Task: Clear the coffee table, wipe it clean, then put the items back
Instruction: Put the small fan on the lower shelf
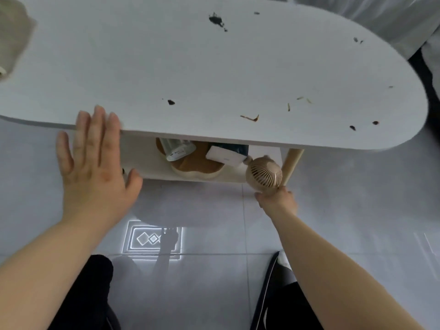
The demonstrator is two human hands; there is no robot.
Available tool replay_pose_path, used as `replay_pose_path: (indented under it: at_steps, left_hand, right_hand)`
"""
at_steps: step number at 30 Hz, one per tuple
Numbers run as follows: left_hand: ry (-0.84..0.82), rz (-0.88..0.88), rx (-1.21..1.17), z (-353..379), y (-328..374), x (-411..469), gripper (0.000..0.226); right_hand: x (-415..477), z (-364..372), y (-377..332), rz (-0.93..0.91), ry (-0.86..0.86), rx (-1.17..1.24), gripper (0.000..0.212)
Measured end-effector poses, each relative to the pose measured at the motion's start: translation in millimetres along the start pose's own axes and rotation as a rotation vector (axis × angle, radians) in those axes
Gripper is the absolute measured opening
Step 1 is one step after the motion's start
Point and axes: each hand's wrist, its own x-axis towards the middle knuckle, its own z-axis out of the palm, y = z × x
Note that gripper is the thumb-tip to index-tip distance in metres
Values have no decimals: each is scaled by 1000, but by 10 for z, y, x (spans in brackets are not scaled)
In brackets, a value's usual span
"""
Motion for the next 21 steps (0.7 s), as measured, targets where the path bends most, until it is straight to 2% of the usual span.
replay_pose_path:
  at_steps: [7, 12, 17, 19, 21]
  left_hand:
    - [-9, 20, 22, 13, -2, -1, 92]
    - [-31, 2, 39, -3, 3, 0, 96]
    - [-37, 20, 36, -38, 30, 0, 94]
    - [-48, 14, 29, -46, 33, 2, 94]
    - [-60, 11, 20, -56, 38, 9, 95]
  right_hand:
    - [289, 209, -180, 56, 83, 60, 64]
    - [412, 231, -311, 56, 52, 97, 61]
    - [410, 247, -319, 112, -62, 499, 57]
    - [361, 252, -274, 77, -48, 625, 60]
    - [279, 228, -235, 100, -22, 850, 61]
